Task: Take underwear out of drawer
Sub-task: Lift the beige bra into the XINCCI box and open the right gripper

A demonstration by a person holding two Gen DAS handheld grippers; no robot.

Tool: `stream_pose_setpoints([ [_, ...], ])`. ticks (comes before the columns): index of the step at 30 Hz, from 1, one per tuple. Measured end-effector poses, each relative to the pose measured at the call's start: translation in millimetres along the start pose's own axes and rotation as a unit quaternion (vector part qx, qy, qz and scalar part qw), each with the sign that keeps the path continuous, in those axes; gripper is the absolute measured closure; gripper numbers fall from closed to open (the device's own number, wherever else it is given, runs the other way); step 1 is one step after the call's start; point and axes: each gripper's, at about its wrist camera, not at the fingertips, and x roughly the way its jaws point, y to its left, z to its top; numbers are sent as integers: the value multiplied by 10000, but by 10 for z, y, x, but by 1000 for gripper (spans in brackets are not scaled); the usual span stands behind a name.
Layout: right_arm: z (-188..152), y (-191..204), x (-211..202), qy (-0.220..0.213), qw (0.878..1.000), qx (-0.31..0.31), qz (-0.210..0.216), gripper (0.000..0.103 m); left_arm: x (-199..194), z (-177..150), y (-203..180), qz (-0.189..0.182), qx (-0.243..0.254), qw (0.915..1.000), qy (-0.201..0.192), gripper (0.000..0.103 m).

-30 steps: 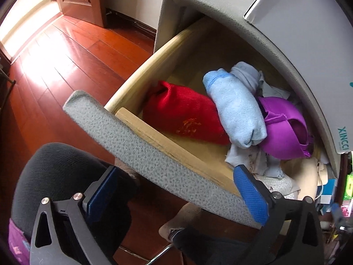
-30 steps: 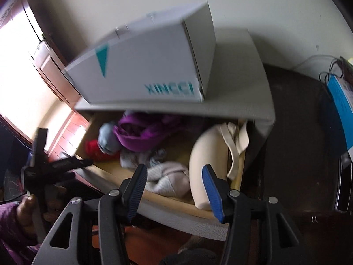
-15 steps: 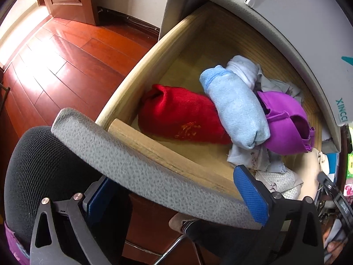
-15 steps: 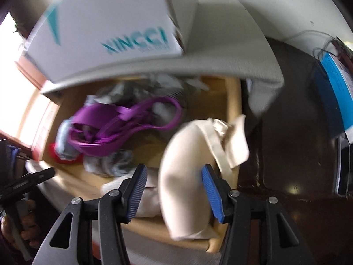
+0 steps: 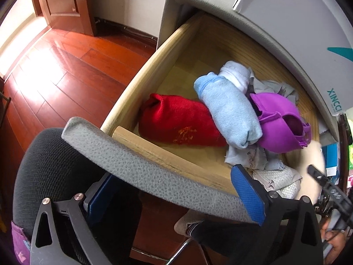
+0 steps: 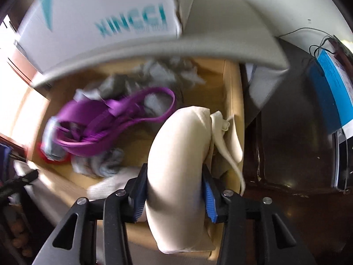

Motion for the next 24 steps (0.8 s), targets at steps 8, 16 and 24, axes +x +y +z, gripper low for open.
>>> stream_pose_setpoints([
  [8,-30,39,-1149,-1110,9880,376,1007,59,-303,-109,-132,214,686,9957,-592,8],
  [16,615,357,-2232,-2066,9586,233,1947,59,-897,-255,-362,176,1705,9715,-1639,11],
  [24,1686,658,-2139,-2436,9494,277,1961,59,-1222,-170,-371,-89,1821,9562,-2288,10],
])
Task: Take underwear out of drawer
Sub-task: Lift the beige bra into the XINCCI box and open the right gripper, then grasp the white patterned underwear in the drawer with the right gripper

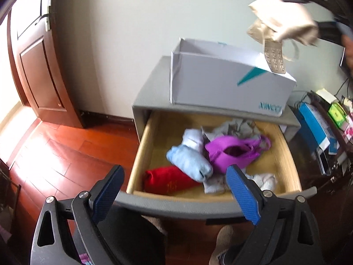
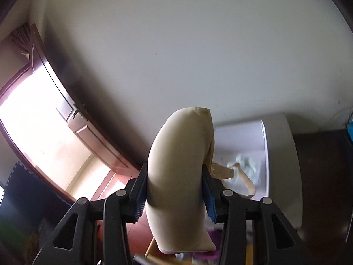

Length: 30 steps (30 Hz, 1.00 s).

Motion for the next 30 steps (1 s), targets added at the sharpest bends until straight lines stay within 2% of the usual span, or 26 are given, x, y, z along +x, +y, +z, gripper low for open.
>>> stream_pose_setpoints([
  [4,128,-62,667,232,9993,230,-173,59,99,25,109,67,-118,9999,93,10],
  [11,-88,-222,1805,1158,9900,339,-735,58,249,-15,177,300,-81,9993,216,10],
  [13,-171,-253,1991,1375,9859,342,-896,57,272,-25,178,363,-43,9991,231,10],
  [15,-224,-254,2165,1564,9821,318,-1004,51,279,-25,176,363,-26,9990,250,10],
  [18,-270,-236,2280,1644,9792,219,-1172,47,276,-15,195,356,-51,9990,249,10],
  [20,-283,-183,2260,1500,9817,85,-1169,47,278,-7,208,381,-55,9990,248,10],
  [23,-260,-106,1865,757,9921,-120,-997,47,312,-13,212,390,-56,9987,334,10],
  [24,-273,-84,1689,514,9953,-169,-799,47,321,-16,211,379,-62,9986,360,10],
  [26,-396,4,1167,90,9992,-371,-87,46,323,-22,206,354,-56,9986,389,10],
  [28,-600,131,784,74,9959,-800,416,40,312,-25,199,399,-34,9985,383,10],
  [30,-946,198,408,526,9850,-1506,657,33,304,-34,199,372,-51,9986,381,10],
])
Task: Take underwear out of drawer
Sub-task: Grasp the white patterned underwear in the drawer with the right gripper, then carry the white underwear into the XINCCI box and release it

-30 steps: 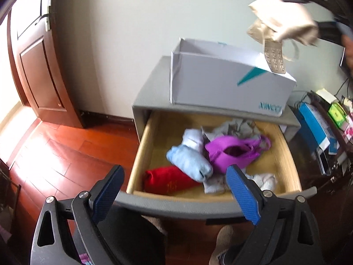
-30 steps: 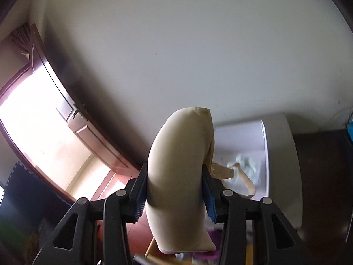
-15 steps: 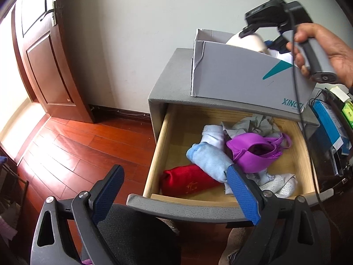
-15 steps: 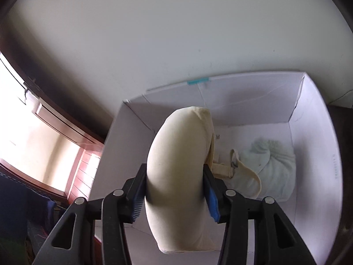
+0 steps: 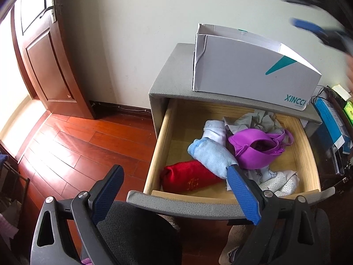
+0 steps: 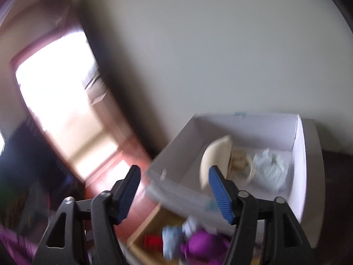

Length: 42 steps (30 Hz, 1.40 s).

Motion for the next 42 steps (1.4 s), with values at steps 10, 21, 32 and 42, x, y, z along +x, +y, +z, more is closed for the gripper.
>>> stream_pose_setpoints([
  [10,-1670,-592,155,2592,9561,1187,-677,33,-58,-52,-93,-29,75,9999,-99,9],
  [21,-2242,-843,762,3596,9093,1789,-1091,35,0,-73,-114,-34,189,9998,-75,7],
  [32,-2221,-691,226,2642,9381,1771,-1370,94,-15,-74,-134,-40,256,9996,-83,7],
  [42,-1110,-203,-915,898,9761,1757,-915,102,-44,-73,-133,-110,213,9997,-53,7],
])
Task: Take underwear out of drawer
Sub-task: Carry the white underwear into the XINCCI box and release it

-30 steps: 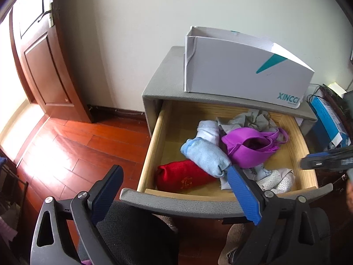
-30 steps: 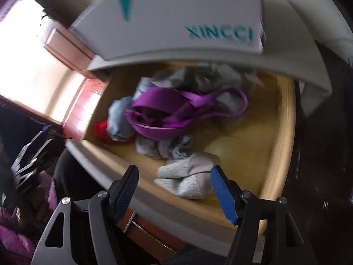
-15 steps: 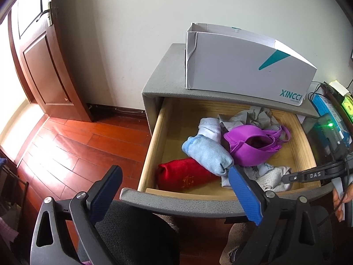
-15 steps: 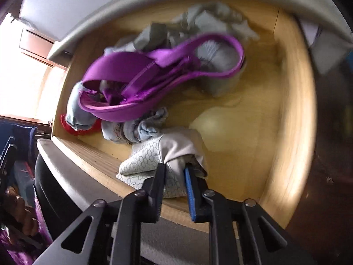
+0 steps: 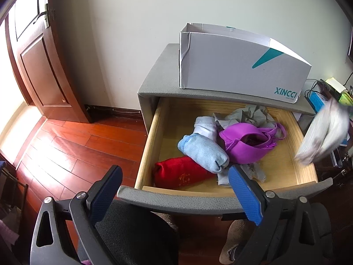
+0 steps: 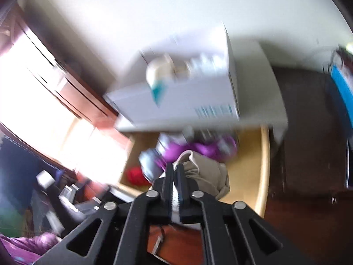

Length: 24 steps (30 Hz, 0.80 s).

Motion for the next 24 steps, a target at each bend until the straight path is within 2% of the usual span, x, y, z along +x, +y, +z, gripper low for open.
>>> stream_pose_setpoints([
  [6,892,427,-383,-619,9969,-419,251,102,-59,-3,-25,-35,55,9999,-101,7],
  [9,1311,569,-332,-825,9948,-574,155,102,-78,2,-32,-57,76,9999,-139,7],
  [12,1764,572,-100,-972,9936,-570,-55,102,-84,6,-27,-58,82,9998,-171,7],
  [18,2101,350,624,-793,9945,-290,-627,102,-51,21,4,-71,31,9999,-115,7],
  [20,2069,223,873,-656,9940,-257,-837,102,-34,32,27,-74,-14,9999,-99,7],
  [23,1964,40,1133,-366,9950,-76,-928,101,-14,35,55,-66,-72,9999,-55,7],
  [24,1899,1,1202,-282,9944,-111,-1008,98,-12,36,60,-59,-86,9999,-50,7],
])
